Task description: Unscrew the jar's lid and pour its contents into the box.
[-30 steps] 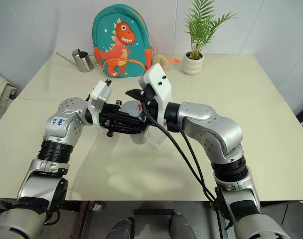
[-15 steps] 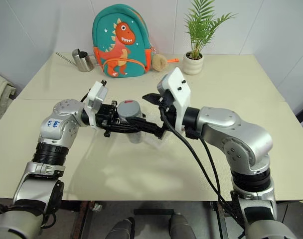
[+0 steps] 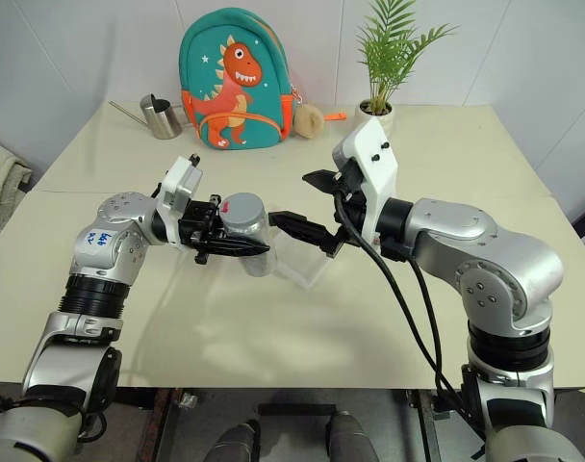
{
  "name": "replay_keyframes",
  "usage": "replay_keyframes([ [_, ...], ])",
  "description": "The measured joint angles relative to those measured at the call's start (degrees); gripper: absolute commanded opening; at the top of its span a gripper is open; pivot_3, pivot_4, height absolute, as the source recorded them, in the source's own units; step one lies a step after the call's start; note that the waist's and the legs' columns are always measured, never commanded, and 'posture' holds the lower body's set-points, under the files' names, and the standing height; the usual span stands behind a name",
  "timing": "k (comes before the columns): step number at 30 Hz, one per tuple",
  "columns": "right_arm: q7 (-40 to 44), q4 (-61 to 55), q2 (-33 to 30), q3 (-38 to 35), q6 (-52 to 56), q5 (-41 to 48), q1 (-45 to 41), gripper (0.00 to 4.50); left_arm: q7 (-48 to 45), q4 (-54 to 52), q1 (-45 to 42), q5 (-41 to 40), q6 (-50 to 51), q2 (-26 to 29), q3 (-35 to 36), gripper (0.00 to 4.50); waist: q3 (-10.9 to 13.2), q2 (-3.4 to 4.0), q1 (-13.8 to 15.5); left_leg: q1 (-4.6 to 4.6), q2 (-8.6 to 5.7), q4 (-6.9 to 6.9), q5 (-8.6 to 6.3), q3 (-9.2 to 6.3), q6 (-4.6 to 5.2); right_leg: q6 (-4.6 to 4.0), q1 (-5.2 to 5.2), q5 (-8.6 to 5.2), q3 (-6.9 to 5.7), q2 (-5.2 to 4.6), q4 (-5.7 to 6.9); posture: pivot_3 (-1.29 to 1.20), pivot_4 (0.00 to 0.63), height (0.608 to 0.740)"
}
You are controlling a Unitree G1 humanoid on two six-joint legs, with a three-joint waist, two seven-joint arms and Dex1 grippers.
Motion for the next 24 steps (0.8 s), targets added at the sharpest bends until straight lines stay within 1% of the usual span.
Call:
replay_keyframes([
  [6,-0.11,0.44,0.50,0.05,-0.36,-0.01,-2.69,4.46,-0.41,0.25,-0.90,0.17,-1.04,-0.98,-0.39,1.93,0.00,0.00,-0.05,0.00,0.00,-0.01,0.00,0.00,0.00,0.00,0.00,0.00,0.00,0.00,0.00,0.00,0.150,0.740],
  [12,-1.88,2.82,5.13,1.46,-0.65,-0.22,-5.17,4.46,-0.77,0.40,-1.19,0.72,-1.04,-1.25,-1.22,1.93,0.00,0.00,-0.06,0.01,0.01,0.00,0.01,-0.02,0.00,0.00,-0.01,0.00,-0.01,0.01,0.03,0.00,0.150,0.740],
  [18,-2.24,4.90,8.44,4.01,-1.41,-1.06,-6.26,4.46,-1.35,1.89,-1.54,1.24,-1.14,-1.48,-1.81,1.93,0.00,0.00,-0.09,0.00,0.01,-0.04,0.01,-0.02,0.00,-0.01,-0.03,0.00,-0.01,0.01,0.02,0.00,0.150,0.740],
  [21,-2.23,5.00,9.59,5.68,-1.65,-1.55,-6.27,4.46,-1.37,2.24,-1.87,1.46,-1.48,-1.73,-1.82,1.93,0.00,0.00,-0.11,0.00,0.01,-0.06,0.01,-0.02,0.00,-0.01,-0.04,-0.01,-0.01,0.00,0.02,0.00,0.150,0.740],
  [24,-2.24,5.06,10.28,5.80,-1.77,-1.69,-6.26,4.46,-1.38,2.30,-1.90,1.61,-1.82,-1.81,-1.81,1.93,0.00,0.00,-0.08,-0.01,0.01,-0.06,0.01,-0.02,0.00,-0.01,-0.04,0.00,-0.01,0.00,0.02,0.00,0.150,0.740],
])
